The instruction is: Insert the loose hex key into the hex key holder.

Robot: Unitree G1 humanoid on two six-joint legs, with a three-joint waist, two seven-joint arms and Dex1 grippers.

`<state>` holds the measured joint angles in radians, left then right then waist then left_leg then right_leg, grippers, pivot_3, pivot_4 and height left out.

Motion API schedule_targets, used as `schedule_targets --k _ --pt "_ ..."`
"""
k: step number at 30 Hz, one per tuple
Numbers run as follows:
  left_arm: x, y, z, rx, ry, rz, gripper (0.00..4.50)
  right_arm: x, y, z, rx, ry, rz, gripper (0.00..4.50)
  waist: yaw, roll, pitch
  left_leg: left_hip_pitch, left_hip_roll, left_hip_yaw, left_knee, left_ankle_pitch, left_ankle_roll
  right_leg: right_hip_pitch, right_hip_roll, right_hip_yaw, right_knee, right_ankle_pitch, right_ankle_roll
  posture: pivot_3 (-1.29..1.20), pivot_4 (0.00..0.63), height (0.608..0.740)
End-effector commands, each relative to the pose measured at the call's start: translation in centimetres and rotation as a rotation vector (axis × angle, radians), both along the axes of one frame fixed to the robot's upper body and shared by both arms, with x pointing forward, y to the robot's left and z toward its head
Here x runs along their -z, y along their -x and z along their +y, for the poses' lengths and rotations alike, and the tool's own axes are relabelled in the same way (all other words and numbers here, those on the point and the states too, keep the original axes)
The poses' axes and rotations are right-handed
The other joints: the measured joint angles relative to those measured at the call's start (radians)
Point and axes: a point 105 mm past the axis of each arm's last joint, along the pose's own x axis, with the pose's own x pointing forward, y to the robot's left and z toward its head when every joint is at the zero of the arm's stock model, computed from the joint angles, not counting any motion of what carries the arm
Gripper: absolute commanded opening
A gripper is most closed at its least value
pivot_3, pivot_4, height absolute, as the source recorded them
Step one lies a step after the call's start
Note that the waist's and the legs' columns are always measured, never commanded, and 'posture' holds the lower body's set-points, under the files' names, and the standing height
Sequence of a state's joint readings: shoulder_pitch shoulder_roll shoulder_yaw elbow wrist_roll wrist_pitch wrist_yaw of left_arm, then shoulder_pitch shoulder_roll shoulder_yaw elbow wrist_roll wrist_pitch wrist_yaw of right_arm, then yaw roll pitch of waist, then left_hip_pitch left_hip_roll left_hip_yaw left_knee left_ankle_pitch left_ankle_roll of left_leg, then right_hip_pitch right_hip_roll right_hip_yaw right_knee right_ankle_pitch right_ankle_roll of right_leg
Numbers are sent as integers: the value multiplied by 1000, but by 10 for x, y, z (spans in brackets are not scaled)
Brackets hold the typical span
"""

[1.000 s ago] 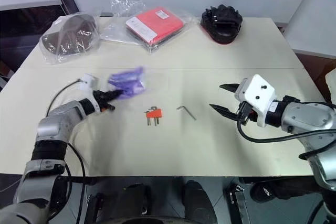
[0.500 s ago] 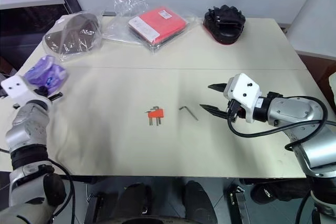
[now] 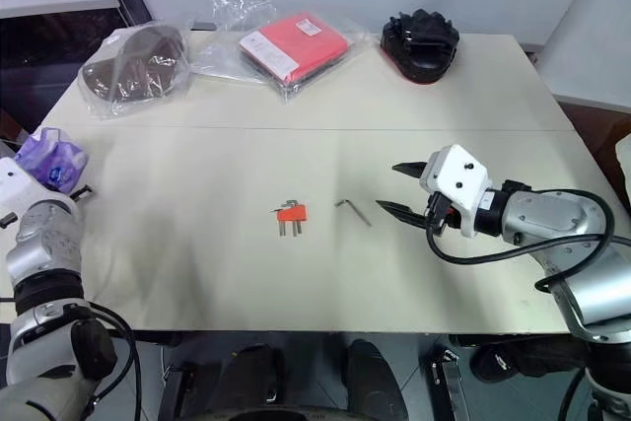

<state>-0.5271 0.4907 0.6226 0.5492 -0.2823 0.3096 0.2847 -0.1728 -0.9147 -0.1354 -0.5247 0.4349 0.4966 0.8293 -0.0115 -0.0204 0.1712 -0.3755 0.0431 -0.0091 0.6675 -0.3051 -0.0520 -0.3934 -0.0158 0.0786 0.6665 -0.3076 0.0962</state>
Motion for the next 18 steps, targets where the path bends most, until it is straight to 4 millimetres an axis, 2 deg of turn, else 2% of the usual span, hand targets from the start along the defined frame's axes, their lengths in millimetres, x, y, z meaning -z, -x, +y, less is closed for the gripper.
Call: schedule_targets --k 1,2,5,8,13,18 --pt "-21 -2 5 -30 -41 -55 835 -12 3 1 1 -6 -55 3049 0 0 0 0 0 0 0 0 0 0 0 0 0 0 0 0 150 740" --pt "-21 -2 4 -27 -39 -57 1194 -12 3 1 2 -6 -56 3049 0 0 0 0 0 0 0 0 0 0 0 0 0 0 0 0 150 740" --pt "-25 -4 2 -20 -49 -74 2676 -11 3 1 6 -6 -55 3049 0 0 0 0 0 0 0 0 0 0 0 0 0 0 0 0 150 740" --pt "-30 -3 0 -18 -69 -87 4368 -11 3 0 10 -7 -55 3049 0 0 0 0 0 0 0 0 0 0 0 0 0 0 0 0 150 740" --pt "-65 -4 -14 0 -204 -180 4446 -10 3 -1 10 -4 -52 3049 1 -1 -1 0 0 0 0 0 0 0 0 0 0 0 0 0 150 740" --pt "-104 -13 -42 98 -299 -284 4446 -9 3 -2 10 -2 -48 3049 1 -1 -1 0 0 0 0 0 -1 0 0 0 0 0 0 0 150 740"
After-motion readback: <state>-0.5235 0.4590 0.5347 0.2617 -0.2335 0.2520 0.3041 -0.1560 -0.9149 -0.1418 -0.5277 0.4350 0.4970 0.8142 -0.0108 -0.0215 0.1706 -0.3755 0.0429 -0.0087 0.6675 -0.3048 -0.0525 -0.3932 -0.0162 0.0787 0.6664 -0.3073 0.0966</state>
